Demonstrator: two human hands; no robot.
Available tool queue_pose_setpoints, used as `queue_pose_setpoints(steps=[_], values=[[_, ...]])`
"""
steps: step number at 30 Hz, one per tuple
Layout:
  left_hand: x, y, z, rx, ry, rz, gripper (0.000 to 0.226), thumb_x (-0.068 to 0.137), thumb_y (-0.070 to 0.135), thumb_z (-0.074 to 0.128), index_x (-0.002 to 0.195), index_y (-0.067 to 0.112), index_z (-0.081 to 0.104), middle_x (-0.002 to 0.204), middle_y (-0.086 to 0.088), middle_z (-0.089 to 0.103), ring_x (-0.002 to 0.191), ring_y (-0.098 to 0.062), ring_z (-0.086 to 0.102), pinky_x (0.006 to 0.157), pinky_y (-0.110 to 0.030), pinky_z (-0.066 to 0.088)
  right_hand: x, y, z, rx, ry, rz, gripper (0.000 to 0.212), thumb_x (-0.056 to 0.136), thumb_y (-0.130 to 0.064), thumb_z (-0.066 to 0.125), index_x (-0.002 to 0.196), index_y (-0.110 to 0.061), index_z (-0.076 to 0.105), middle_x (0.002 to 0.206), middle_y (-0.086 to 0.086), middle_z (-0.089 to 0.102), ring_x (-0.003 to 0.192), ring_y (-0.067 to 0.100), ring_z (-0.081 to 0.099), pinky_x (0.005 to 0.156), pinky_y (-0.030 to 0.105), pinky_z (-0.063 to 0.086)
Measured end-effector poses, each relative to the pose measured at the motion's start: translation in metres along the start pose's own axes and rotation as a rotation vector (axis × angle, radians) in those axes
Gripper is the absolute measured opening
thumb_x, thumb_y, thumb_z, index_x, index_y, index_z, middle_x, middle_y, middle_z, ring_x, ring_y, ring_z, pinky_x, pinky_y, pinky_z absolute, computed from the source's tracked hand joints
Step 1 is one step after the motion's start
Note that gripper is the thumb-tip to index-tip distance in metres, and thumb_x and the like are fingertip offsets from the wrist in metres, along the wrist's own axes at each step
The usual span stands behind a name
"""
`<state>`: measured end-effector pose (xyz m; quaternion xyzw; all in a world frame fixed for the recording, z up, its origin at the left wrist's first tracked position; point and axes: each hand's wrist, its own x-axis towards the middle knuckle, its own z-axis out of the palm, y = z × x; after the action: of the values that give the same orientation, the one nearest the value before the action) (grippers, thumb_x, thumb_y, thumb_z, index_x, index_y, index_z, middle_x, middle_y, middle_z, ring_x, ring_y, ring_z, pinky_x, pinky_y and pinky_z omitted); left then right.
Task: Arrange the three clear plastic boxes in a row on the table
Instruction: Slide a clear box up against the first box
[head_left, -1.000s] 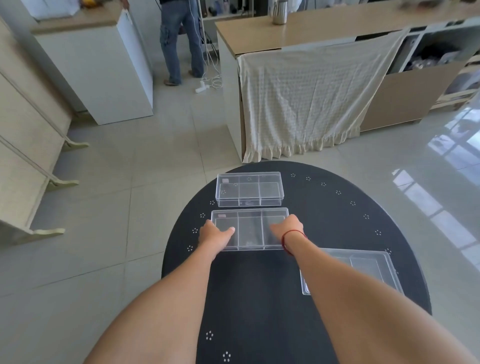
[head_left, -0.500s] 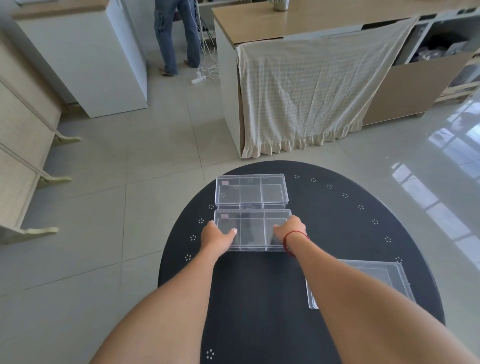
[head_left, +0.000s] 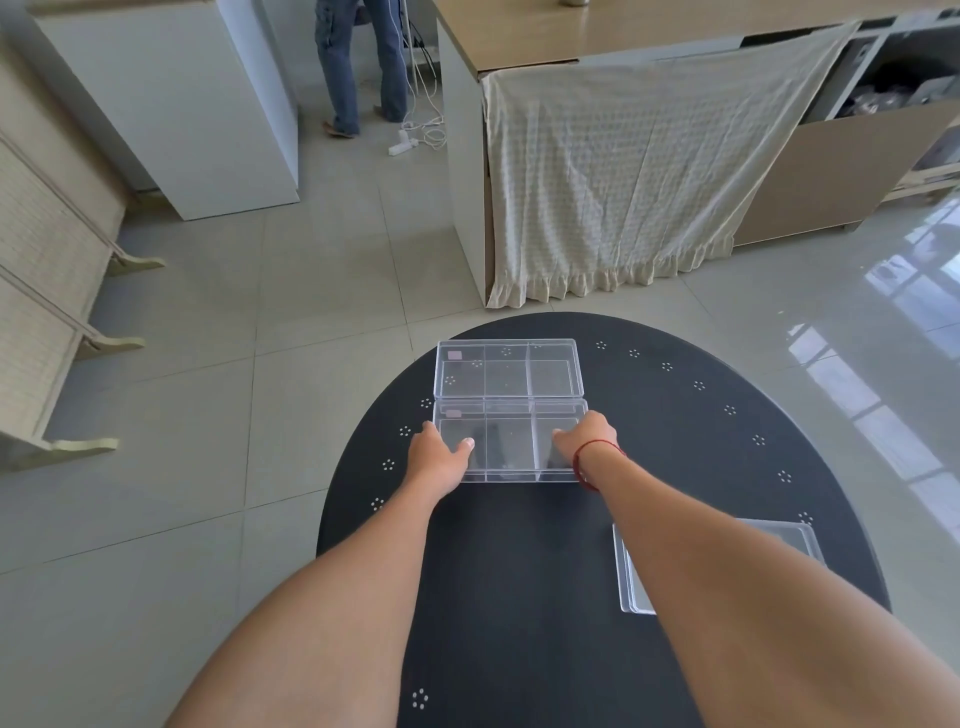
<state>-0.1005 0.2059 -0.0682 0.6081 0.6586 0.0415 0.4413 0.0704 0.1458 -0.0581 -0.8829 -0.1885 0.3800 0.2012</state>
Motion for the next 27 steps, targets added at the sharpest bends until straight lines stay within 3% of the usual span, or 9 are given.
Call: queue_pose_setpoints(steps=[5, 12, 18, 23, 27], values=[[0.0, 0.001, 0.001, 0.007, 0.016, -0.01, 0.073, 0.096, 0.034, 0.054, 0.153, 0.006, 0.019, 0.156, -0.012, 0.03, 0.142, -0.03, 0.034, 0.109, -0.041, 0.036, 0.0, -0.001, 0.002, -0.003, 0.002, 0.011, 0.043, 0.091, -0.018, 0.054, 0.132, -0.005, 0.048, 0.129, 0.014, 0.059, 0.113, 0.033, 0.06, 0.083, 0.034, 0.047], [0.001, -0.001, 0.001, -0.019, 0.031, -0.013, 0.077, 0.097, 0.033, 0.053, 0.156, 0.007, 0.009, 0.161, -0.011, 0.021, 0.147, -0.029, 0.025, 0.115, -0.041, 0.029, 0.002, -0.003, 0.006, -0.021, -0.007, -0.006, 0.044, 0.091, -0.018, 0.053, 0.132, -0.004, 0.048, 0.127, 0.014, 0.059, 0.11, 0.032, 0.061, 0.078, 0.032, 0.045], [0.004, -0.004, 0.0, -0.035, 0.052, 0.007, 0.073, 0.097, 0.032, 0.054, 0.155, 0.008, 0.015, 0.159, -0.01, 0.026, 0.147, -0.028, 0.026, 0.116, -0.041, 0.028, 0.005, -0.006, 0.012, -0.007, -0.003, -0.005, 0.042, 0.09, -0.018, 0.053, 0.129, -0.003, 0.049, 0.125, 0.015, 0.061, 0.089, 0.029, 0.054, 0.075, 0.032, 0.045], [-0.002, 0.002, -0.003, 0.007, 0.055, -0.008, 0.078, 0.097, 0.04, 0.049, 0.156, 0.008, 0.01, 0.16, -0.011, 0.023, 0.147, -0.03, 0.024, 0.114, -0.045, 0.027, -0.002, -0.005, 0.01, 0.048, -0.004, 0.012, 0.052, 0.092, -0.026, 0.05, 0.136, -0.003, 0.036, 0.136, 0.016, 0.052, 0.121, 0.035, 0.054, 0.1, 0.043, 0.047], [-0.016, 0.011, -0.004, 0.045, 0.14, -0.006, 0.073, 0.095, 0.042, 0.048, 0.152, 0.005, 0.021, 0.154, -0.012, 0.033, 0.142, -0.032, 0.032, 0.108, -0.048, 0.036, -0.015, -0.001, -0.004, 0.008, 0.002, -0.032, 0.061, 0.092, -0.028, 0.048, 0.143, -0.001, 0.029, 0.144, 0.015, 0.044, 0.128, 0.035, 0.048, 0.106, 0.048, 0.041]])
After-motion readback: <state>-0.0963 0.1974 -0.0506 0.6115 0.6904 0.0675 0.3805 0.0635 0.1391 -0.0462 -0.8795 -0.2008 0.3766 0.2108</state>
